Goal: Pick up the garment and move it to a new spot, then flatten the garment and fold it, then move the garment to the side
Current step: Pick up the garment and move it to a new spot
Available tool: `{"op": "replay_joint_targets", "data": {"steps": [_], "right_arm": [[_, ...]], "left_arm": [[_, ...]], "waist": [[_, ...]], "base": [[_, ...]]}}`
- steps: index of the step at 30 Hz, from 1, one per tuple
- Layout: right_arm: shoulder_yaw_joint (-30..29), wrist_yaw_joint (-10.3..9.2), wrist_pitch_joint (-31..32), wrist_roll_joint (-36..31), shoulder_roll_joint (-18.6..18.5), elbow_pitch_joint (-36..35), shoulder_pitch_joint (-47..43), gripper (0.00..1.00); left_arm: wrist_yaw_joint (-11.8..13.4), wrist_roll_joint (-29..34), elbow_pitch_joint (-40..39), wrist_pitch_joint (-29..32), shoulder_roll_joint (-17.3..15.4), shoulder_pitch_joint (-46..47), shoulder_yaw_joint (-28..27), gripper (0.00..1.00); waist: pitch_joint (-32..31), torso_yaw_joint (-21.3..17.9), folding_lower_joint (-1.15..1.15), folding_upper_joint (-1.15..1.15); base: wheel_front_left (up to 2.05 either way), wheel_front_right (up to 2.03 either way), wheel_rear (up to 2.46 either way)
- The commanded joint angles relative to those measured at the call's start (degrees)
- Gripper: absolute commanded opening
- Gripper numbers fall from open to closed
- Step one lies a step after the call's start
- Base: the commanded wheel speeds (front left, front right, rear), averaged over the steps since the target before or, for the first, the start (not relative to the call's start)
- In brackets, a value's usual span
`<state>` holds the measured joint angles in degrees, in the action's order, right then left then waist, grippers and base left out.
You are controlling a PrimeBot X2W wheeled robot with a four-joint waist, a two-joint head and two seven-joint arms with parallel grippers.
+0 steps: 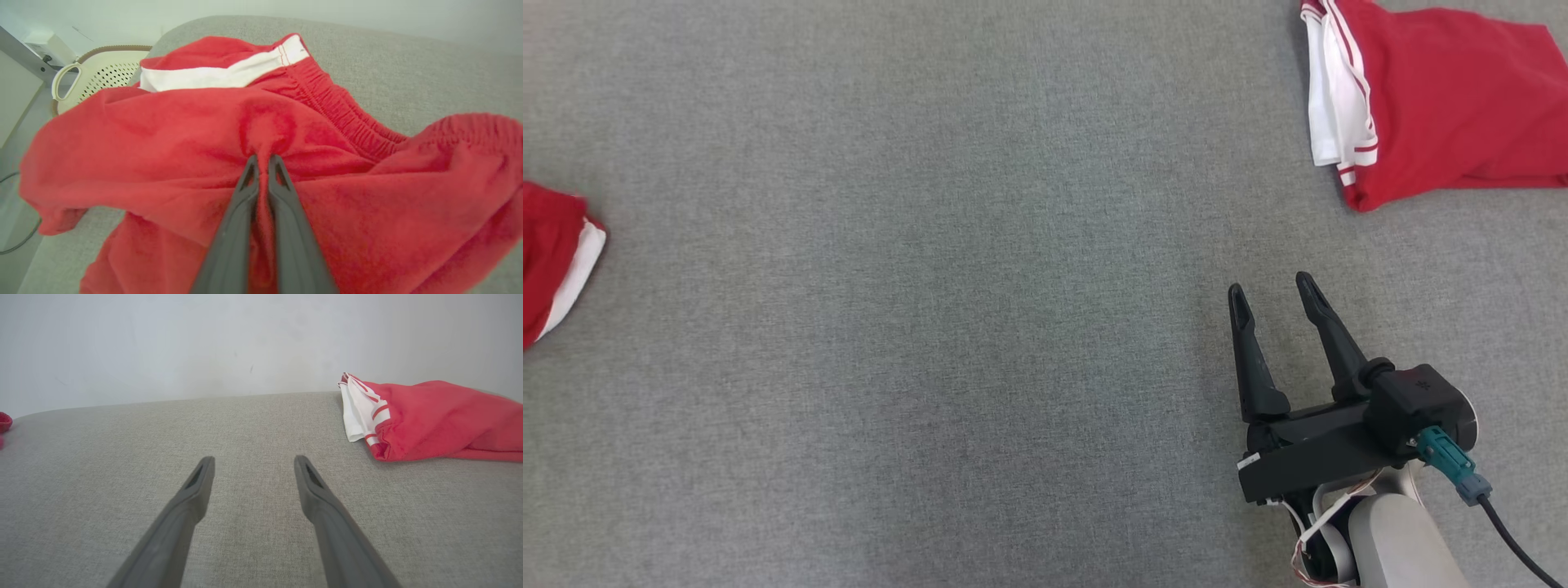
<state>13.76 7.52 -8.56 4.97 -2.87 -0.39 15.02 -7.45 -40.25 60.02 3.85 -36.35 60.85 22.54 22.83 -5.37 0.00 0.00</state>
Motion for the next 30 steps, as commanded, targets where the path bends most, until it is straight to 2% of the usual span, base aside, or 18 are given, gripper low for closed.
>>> {"op": "replay_joint_targets", "data": {"steps": [1,12,17,22,30], "right_arm": [[-0.06,-0.06,-0.01,0.04,-0.02,0.13,-0.03,1.00],[0.60,-0.06,-1.10,1.83,-0.02,1.91,-0.78,1.00],[0.84,-0.06,-1.68,2.98,-0.02,2.78,-1.25,1.00],[0.90,-0.06,-2.22,3.74,-0.02,3.28,-1.64,1.00],[1.29,-0.06,-3.55,5.32,-0.02,3.98,-1.39,1.00]], "left_arm": [[0.06,-0.12,-0.30,-0.75,-0.66,0.69,0.32,0.00],[0.06,0.82,-7.02,-9.25,-2.05,5.99,6.02,0.00],[0.06,1.82,-12.29,-10.62,-1.03,7.92,8.52,0.00],[0.61,3.44,-19.42,-10.05,-0.53,7.87,10.51,0.00],[3.61,4.56,-36.24,-5.21,-0.15,4.37,13.20,0.00]], "waist": [[-0.53,0.30,0.00,0.00],[-5.36,0.79,0.00,0.00],[-7.87,-0.02,0.00,0.00],[-9.07,-1.45,0.00,0.00],[-9.21,-4.39,0.00,0.00]], "base": [[0.00,0.00,0.00],[0.00,0.00,0.00],[0.00,0.00,0.00],[0.00,0.00,0.00],[0.00,0.00,0.00]]}}
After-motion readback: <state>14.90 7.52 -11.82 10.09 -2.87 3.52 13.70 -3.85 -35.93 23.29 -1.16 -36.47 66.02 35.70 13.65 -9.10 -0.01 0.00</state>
